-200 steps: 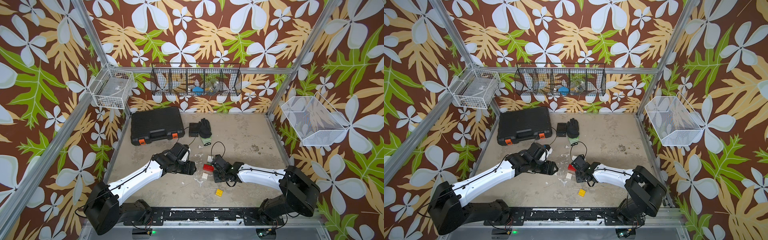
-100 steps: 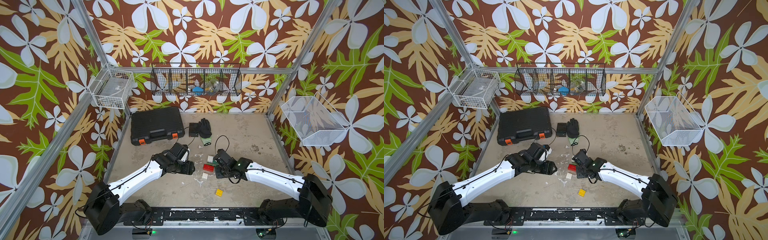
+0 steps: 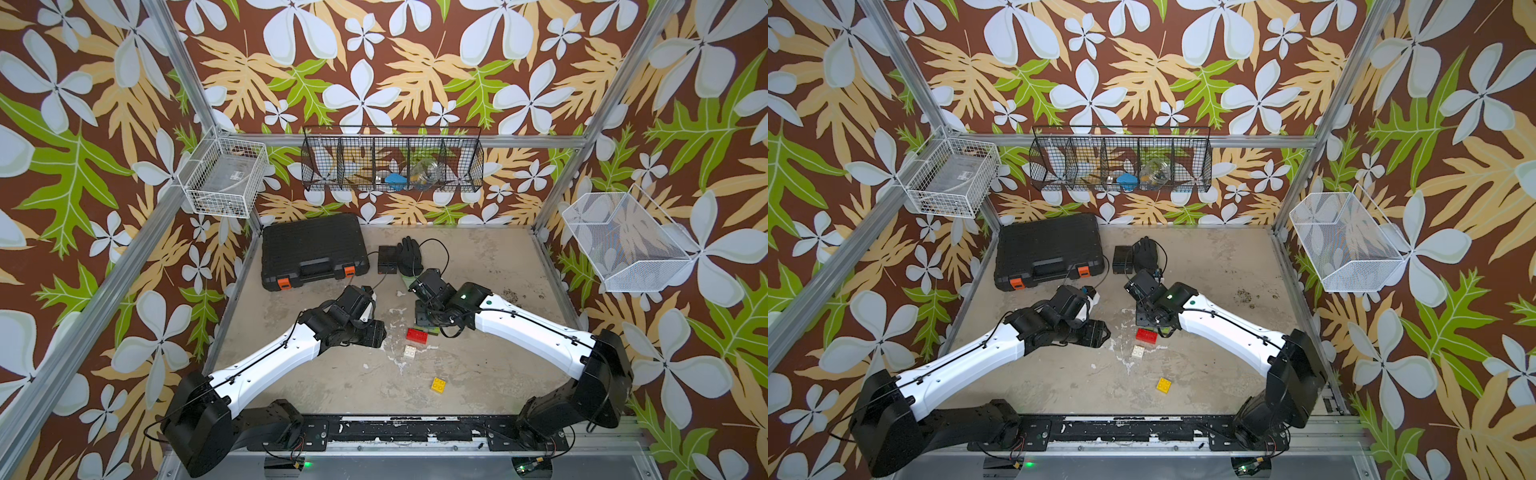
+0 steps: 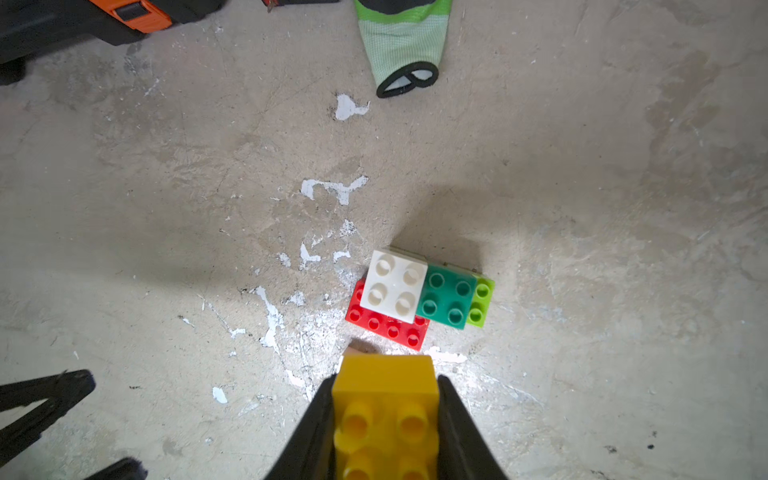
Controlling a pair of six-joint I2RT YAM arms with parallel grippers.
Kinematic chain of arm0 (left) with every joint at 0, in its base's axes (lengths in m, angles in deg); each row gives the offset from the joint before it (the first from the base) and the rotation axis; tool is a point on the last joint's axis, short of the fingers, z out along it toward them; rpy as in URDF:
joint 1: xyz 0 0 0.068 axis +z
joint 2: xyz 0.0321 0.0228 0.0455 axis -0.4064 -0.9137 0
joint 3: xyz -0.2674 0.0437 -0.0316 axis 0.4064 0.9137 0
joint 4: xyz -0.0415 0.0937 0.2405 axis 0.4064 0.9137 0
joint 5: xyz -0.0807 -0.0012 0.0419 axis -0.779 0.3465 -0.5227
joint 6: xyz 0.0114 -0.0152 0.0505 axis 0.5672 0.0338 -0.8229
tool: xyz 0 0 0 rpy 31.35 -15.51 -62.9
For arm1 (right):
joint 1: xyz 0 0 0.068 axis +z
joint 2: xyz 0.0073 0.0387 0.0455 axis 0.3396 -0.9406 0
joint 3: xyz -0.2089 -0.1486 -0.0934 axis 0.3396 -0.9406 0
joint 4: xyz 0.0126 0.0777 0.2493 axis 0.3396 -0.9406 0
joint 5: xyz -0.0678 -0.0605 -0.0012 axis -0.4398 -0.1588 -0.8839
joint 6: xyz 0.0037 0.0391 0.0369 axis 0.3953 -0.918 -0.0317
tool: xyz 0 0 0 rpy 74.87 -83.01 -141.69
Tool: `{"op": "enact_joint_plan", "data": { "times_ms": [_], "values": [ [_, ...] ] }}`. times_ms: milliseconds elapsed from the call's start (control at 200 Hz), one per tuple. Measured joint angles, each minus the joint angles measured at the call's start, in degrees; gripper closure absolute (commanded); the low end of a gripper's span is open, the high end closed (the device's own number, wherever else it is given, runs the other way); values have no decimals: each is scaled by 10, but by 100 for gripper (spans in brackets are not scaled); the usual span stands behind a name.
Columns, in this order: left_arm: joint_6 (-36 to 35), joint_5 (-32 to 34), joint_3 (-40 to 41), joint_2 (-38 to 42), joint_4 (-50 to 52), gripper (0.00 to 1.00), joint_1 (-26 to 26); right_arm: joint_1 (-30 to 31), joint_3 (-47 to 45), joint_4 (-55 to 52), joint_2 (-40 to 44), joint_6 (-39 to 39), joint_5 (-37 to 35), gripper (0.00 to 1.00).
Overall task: Assemble a giraffe with lego
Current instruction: Assemble the lego brick with the lego brick.
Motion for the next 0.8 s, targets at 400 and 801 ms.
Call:
{"op": "enact_joint_plan", "data": {
  "times_ms": [400, 801],
  "values": [
    [-21, 11, 16, 18, -1, 29, 0, -28, 30, 29, -75, -21, 40, 100],
    [-28, 15, 16, 17, -3, 29, 0, -32, 35, 33, -90, -36, 39, 100]
  ]
}}
